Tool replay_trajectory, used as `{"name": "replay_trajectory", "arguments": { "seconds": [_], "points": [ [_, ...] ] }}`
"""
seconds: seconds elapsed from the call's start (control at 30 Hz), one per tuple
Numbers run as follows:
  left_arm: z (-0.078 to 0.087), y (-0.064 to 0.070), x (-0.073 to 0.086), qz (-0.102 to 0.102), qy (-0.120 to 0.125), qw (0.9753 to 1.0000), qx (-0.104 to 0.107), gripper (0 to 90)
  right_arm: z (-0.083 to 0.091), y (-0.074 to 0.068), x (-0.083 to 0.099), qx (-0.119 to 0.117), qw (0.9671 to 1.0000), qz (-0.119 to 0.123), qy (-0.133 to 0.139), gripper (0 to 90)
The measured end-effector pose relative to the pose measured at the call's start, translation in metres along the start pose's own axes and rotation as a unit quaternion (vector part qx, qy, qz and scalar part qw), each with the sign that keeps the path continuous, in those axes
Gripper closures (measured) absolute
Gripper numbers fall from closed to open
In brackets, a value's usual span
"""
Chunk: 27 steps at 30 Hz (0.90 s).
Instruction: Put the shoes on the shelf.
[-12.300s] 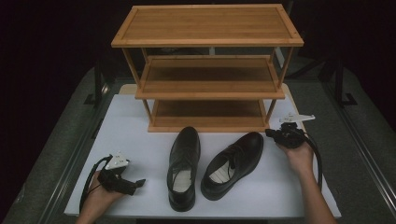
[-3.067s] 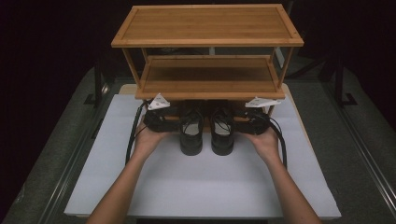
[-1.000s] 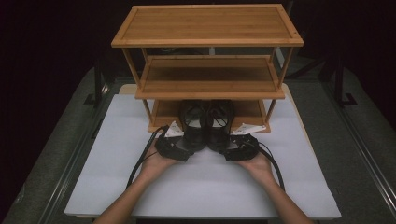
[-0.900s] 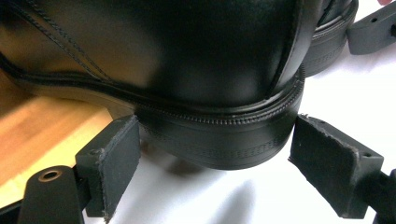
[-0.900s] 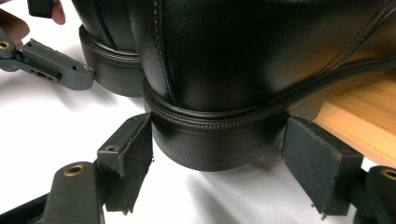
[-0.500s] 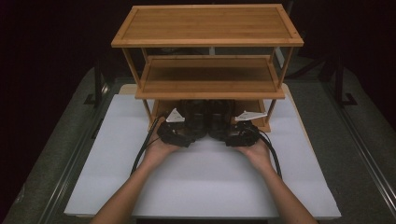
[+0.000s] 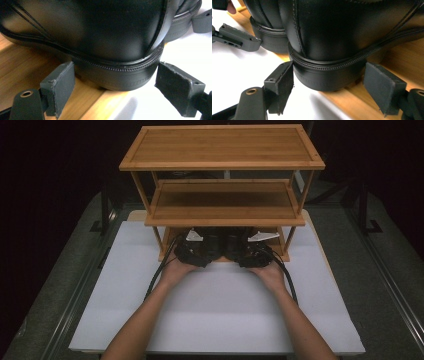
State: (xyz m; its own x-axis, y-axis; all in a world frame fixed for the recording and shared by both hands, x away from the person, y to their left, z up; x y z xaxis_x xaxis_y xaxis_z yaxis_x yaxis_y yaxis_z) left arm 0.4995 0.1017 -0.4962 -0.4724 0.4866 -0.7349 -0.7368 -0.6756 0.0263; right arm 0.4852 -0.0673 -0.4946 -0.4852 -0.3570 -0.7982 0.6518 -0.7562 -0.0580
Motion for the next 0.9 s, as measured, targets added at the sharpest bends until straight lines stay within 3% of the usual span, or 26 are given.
{"name": "replay_trajectory", "arguments": {
  "seconds": [0.17,0.5,0.67,0.77,0.9],
  "points": [
    [-0.007,-0.004,0.005,-0.002,-0.015,0.9999,-0.005,15.7,-0.006,0.004,0.003,0.001,1.0000,0.001,-0.006,24.8],
    [-0.006,-0.005,0.007,0.001,-0.012,0.9999,0.008,16.5,-0.007,0.006,0.009,-0.010,0.9998,-0.009,-0.014,24.7],
    [0.003,-0.006,0.011,0.010,-0.009,0.9999,0.006,13.7,0.006,0.005,0.011,-0.013,0.9997,-0.017,-0.008,18.7],
    [0.010,-0.004,0.013,0.012,-0.005,0.9998,0.015,12.7,0.015,0.005,0.014,-0.015,0.9998,-0.011,-0.006,16.4],
    [0.022,-0.003,0.017,0.004,-0.007,0.9999,0.014,10.2,0.029,0.002,0.018,-0.017,0.9998,-0.007,-0.006,13.6]
  ]
}}
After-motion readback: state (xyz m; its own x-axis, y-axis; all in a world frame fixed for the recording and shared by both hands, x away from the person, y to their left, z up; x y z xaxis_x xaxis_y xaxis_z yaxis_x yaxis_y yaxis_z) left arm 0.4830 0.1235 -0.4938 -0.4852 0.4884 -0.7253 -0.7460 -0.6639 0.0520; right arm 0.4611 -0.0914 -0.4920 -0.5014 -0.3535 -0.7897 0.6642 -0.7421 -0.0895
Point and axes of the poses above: each handheld gripper's, and its own axes: z roughly backward along the jaws, x roughly out of its underside, y roughly to its right, the point moved 9 cm from there along -z, roughly forward along the jaws, and after that the axes turned 4 degrees about z, right-handed, at the moved point
